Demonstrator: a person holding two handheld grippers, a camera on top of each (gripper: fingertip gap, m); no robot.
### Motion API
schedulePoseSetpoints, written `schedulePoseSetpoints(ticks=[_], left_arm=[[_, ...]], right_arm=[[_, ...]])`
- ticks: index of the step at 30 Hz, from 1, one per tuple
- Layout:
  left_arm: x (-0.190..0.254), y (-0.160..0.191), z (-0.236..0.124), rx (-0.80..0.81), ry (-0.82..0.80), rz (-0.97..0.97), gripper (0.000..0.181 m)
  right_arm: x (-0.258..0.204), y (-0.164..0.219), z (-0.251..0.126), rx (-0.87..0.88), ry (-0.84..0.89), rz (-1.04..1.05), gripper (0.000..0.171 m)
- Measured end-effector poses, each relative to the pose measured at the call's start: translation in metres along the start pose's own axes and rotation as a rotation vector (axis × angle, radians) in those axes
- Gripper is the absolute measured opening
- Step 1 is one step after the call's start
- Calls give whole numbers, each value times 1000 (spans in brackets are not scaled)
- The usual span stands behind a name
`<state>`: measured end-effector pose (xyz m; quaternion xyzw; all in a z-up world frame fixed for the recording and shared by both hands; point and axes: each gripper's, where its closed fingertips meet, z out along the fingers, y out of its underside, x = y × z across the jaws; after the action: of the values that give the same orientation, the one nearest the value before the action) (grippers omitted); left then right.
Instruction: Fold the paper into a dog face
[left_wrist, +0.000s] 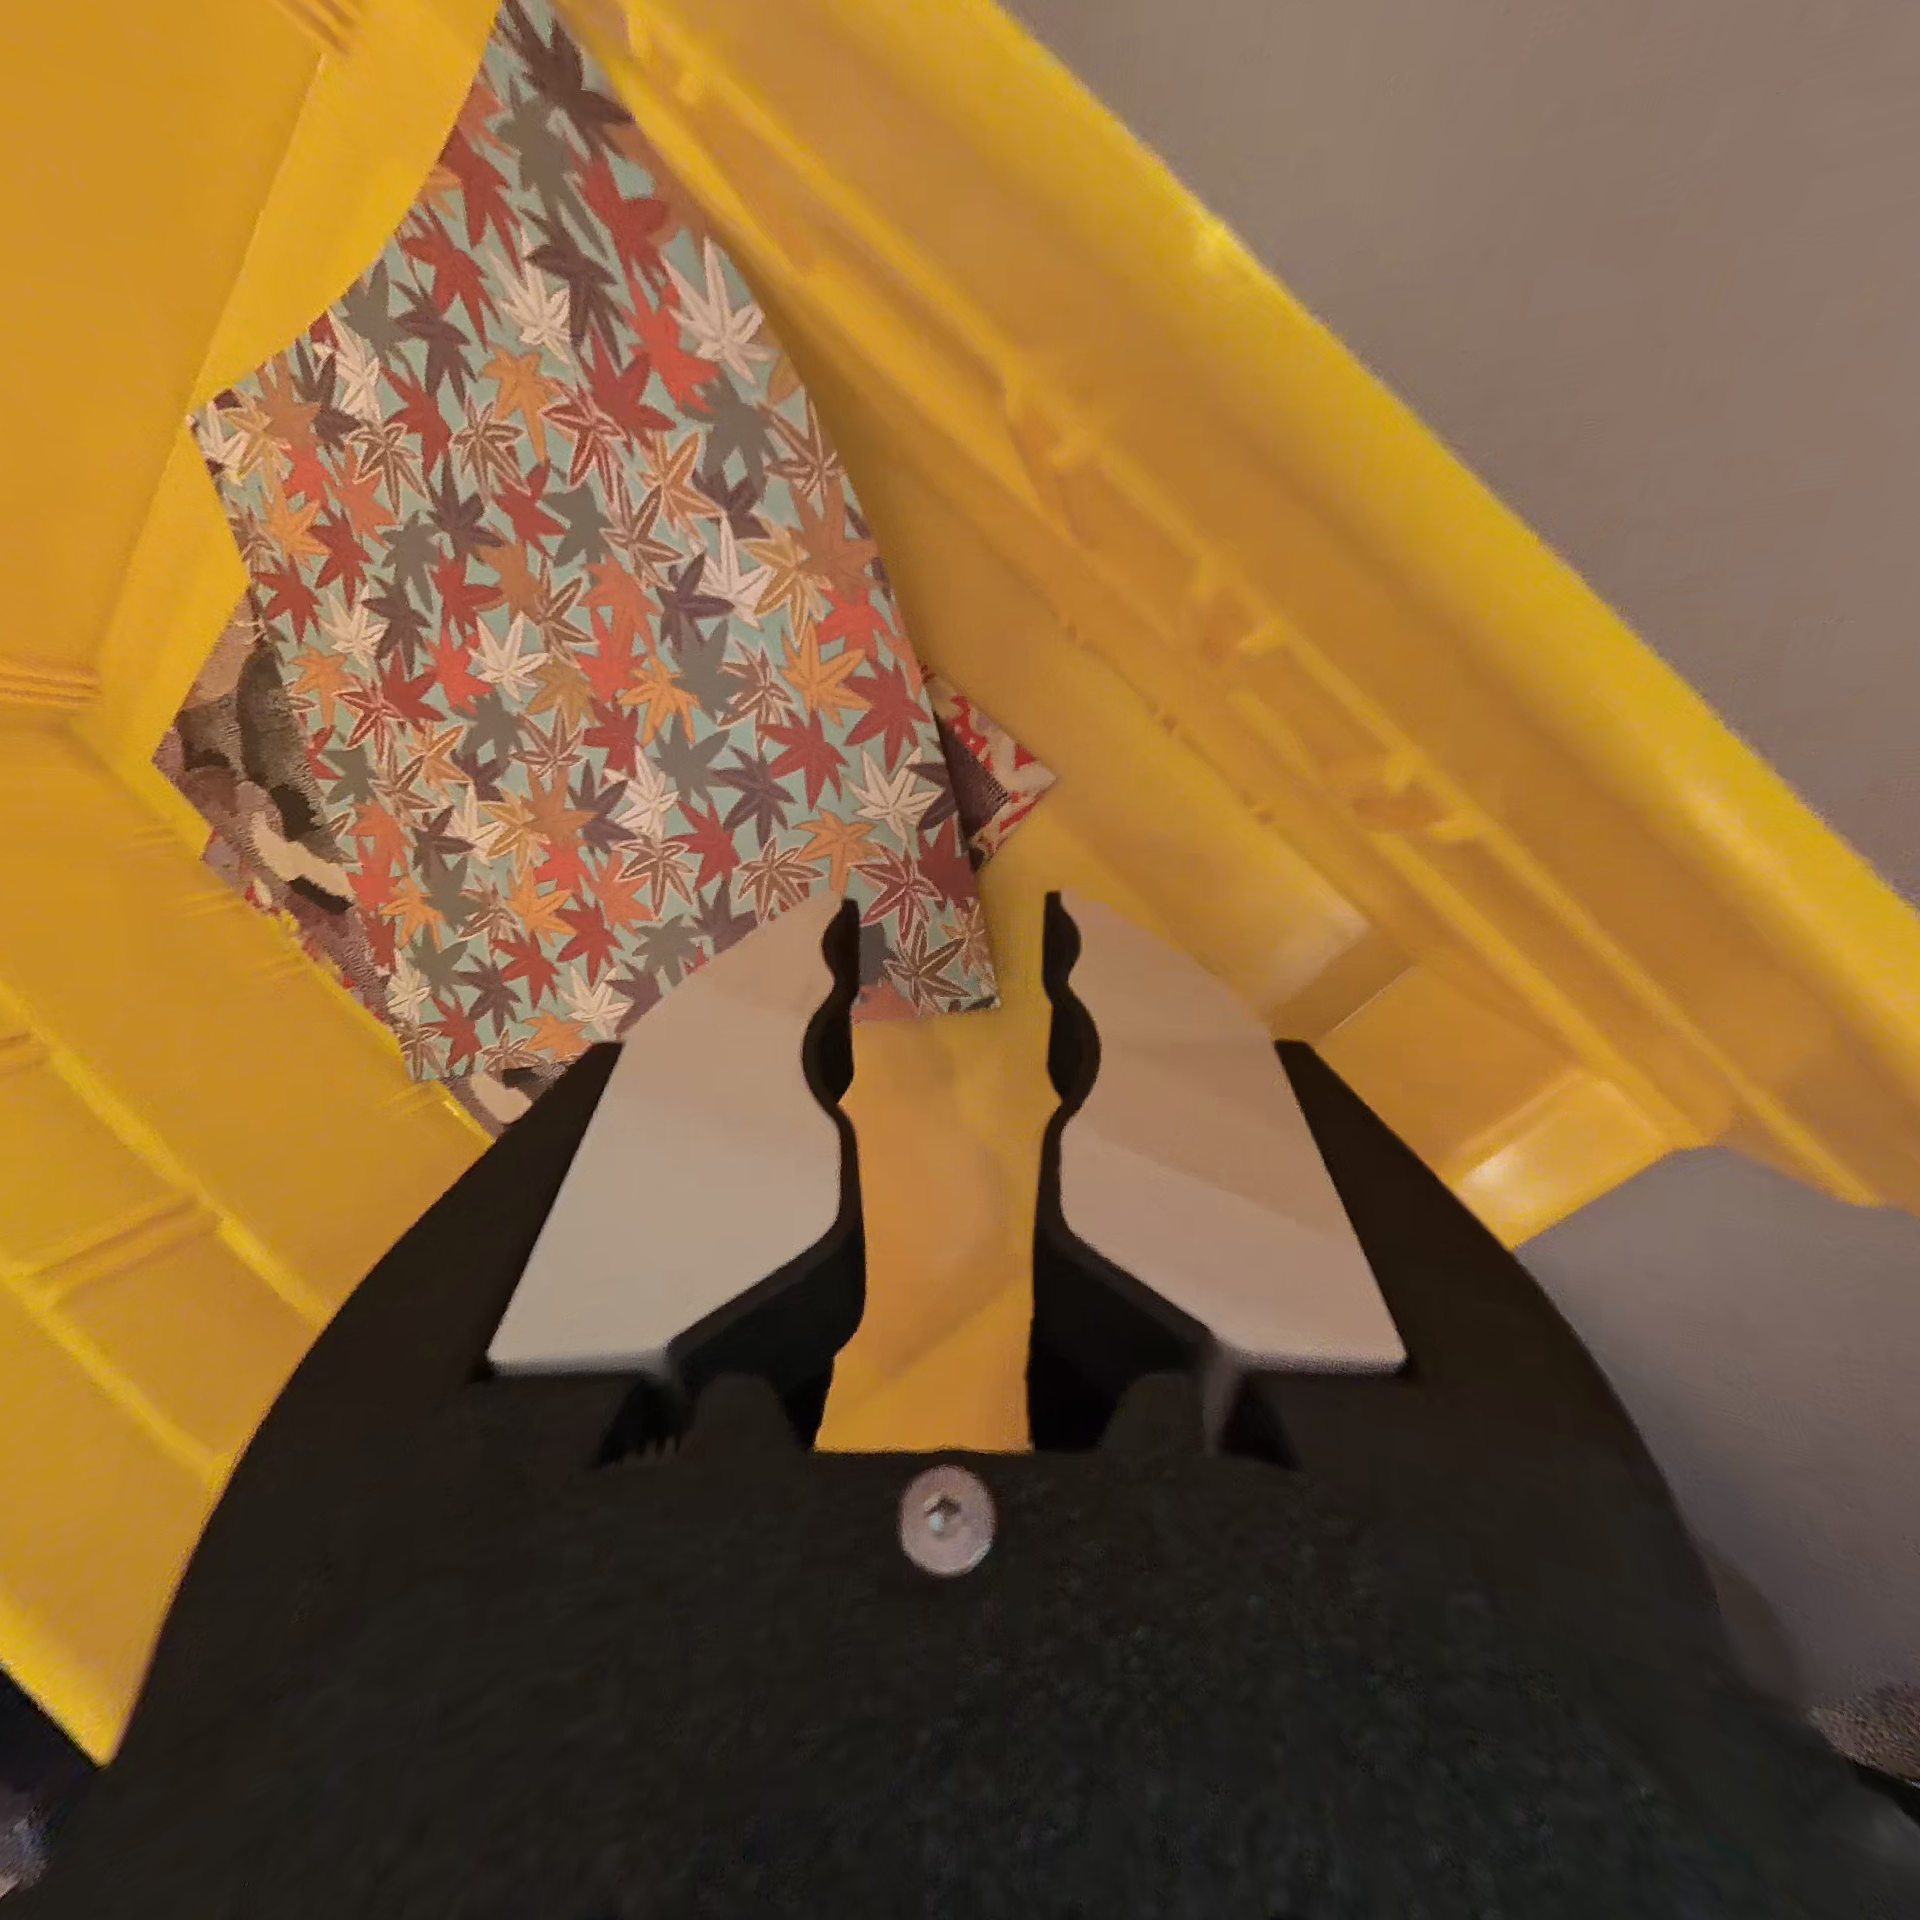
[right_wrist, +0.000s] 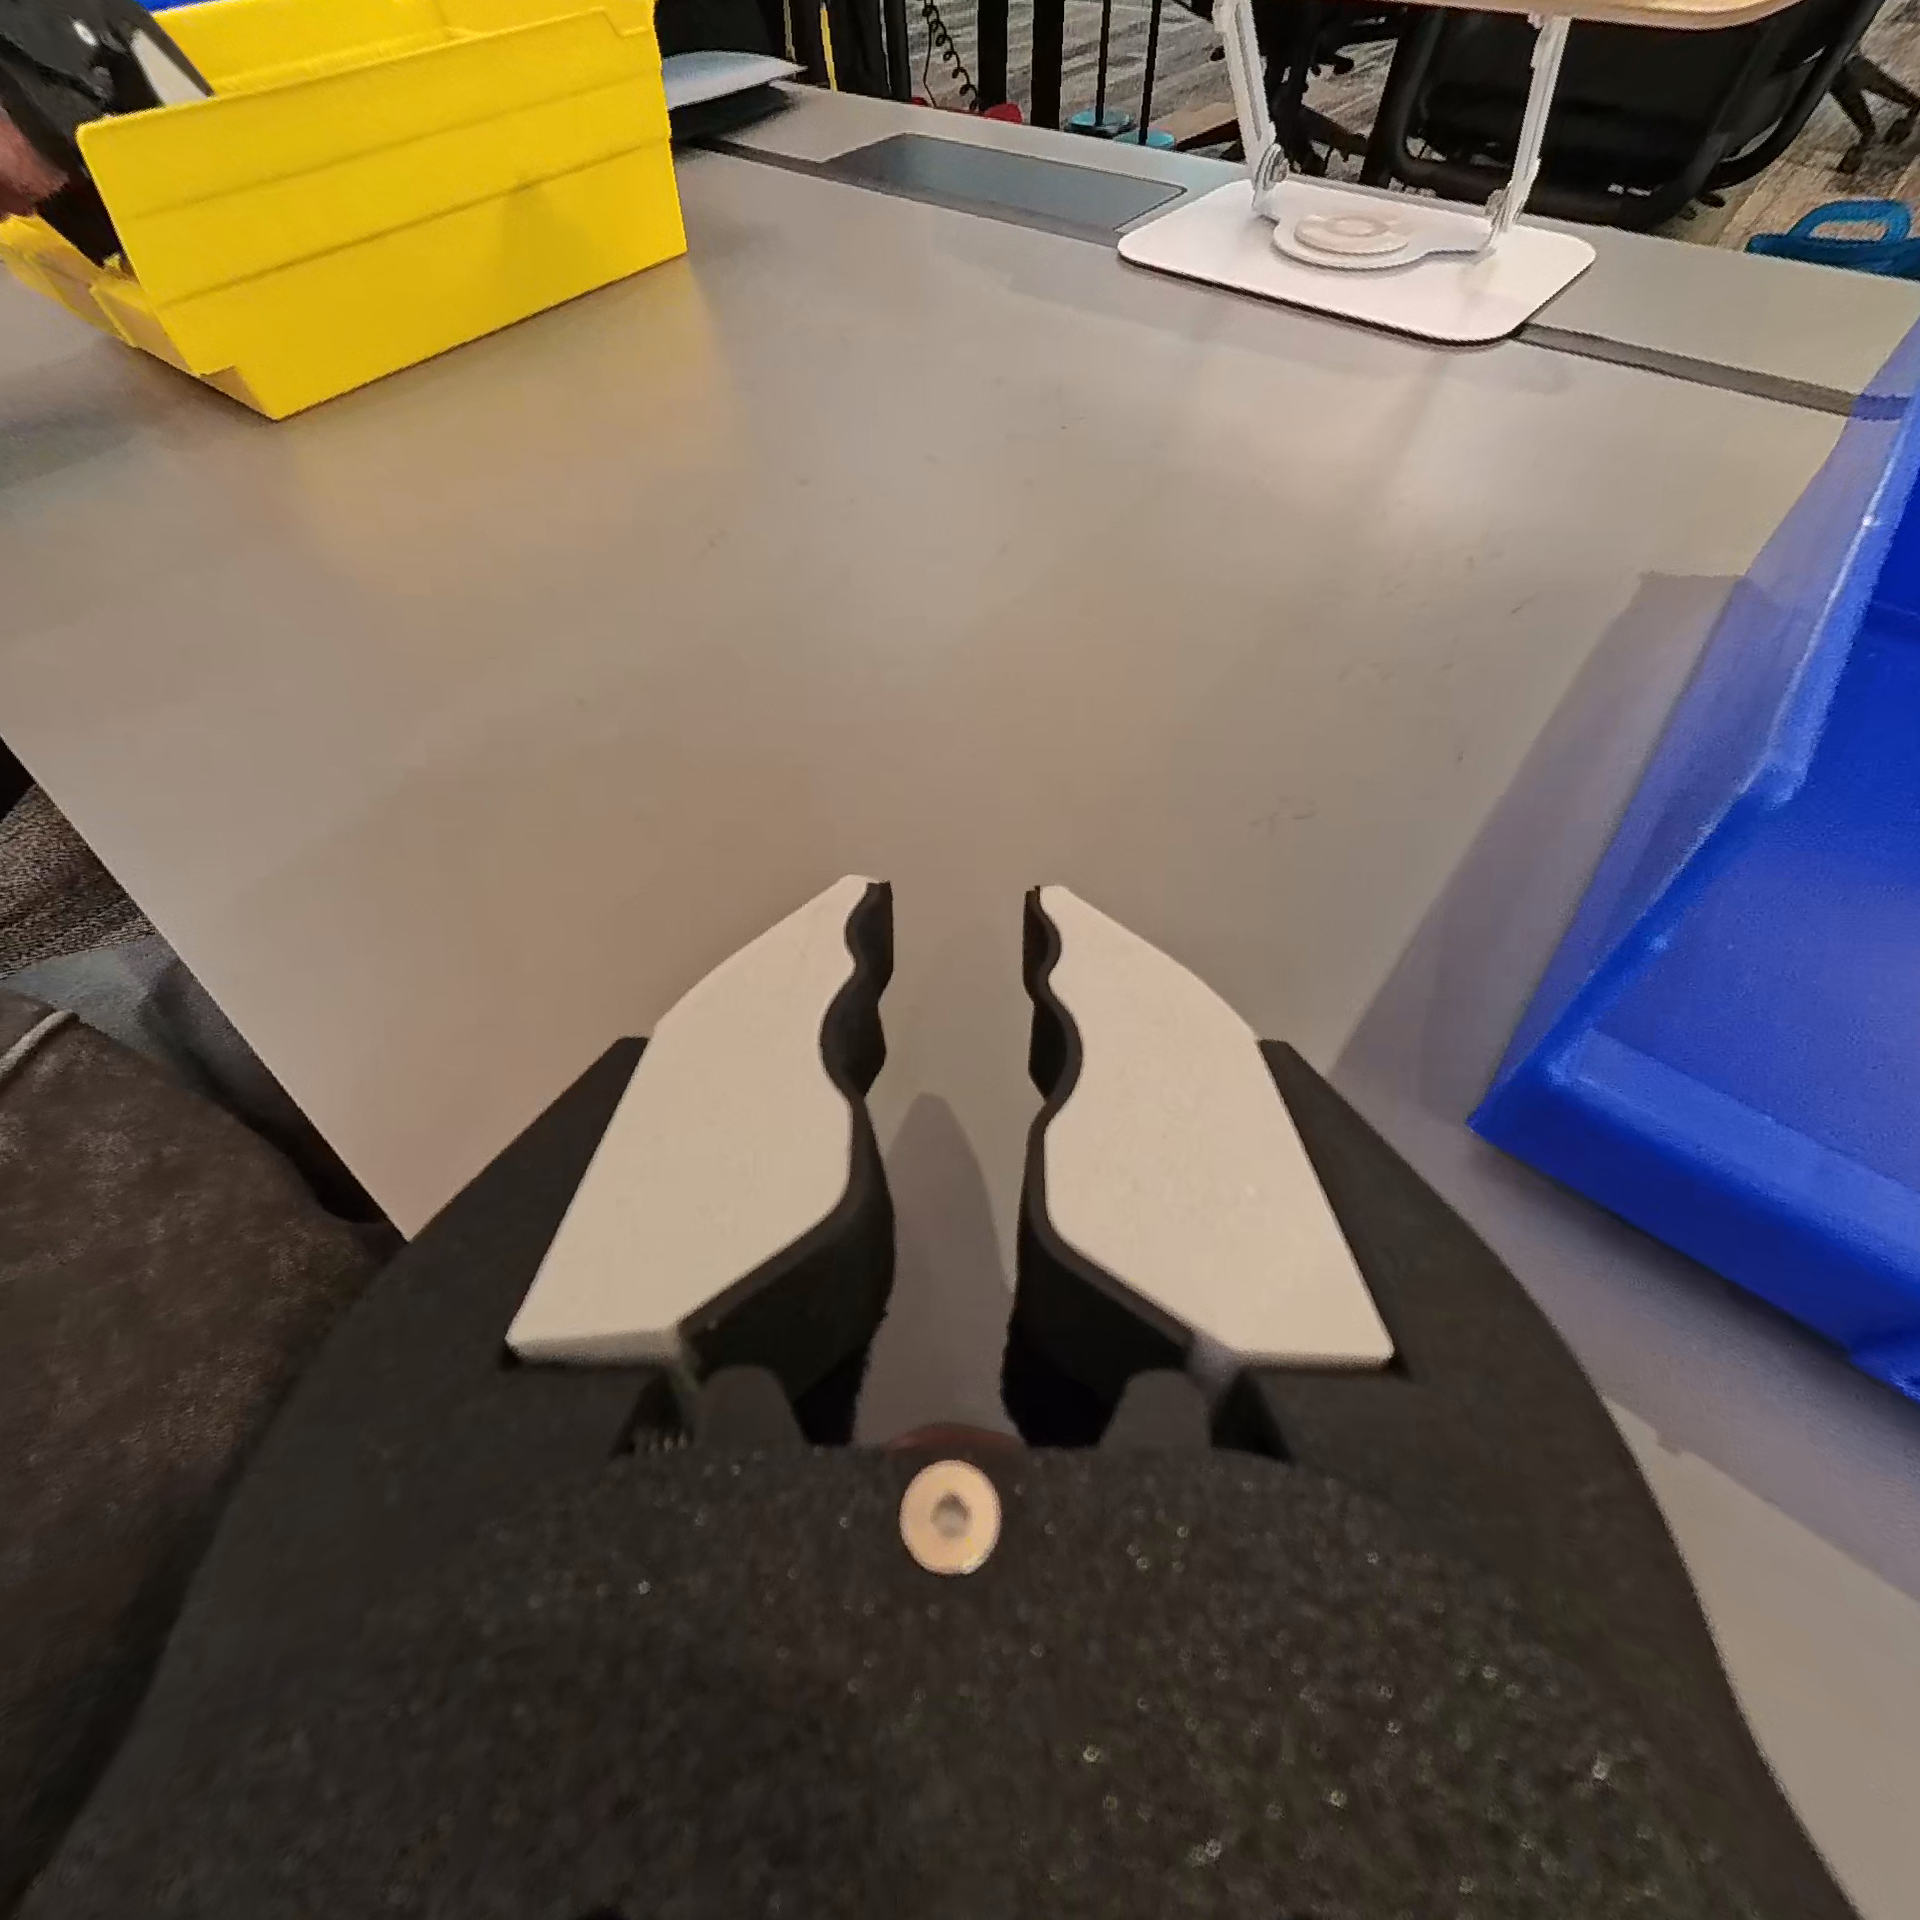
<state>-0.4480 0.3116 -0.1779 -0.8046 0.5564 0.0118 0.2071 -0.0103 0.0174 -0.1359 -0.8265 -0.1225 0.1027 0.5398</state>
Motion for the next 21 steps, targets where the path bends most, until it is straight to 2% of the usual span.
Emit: schedulePoseSetpoints(ticks=[3, 8, 13, 21], left_arm=[[-1, 2, 7, -40, -10, 11, 43], [-2, -3, 11, -36, -7, -2, 31], [-1, -3, 15, -31, -25, 21, 4], [-8, 3, 13, -27, -64, -1, 0]], right_arm=[[0, 0, 0, -2, 0, -4, 23], [0, 0, 0, 0, 0, -1, 23], [-1, 1, 1, -5, 0, -4, 23], [0, 1, 1, -5, 1, -1, 23]])
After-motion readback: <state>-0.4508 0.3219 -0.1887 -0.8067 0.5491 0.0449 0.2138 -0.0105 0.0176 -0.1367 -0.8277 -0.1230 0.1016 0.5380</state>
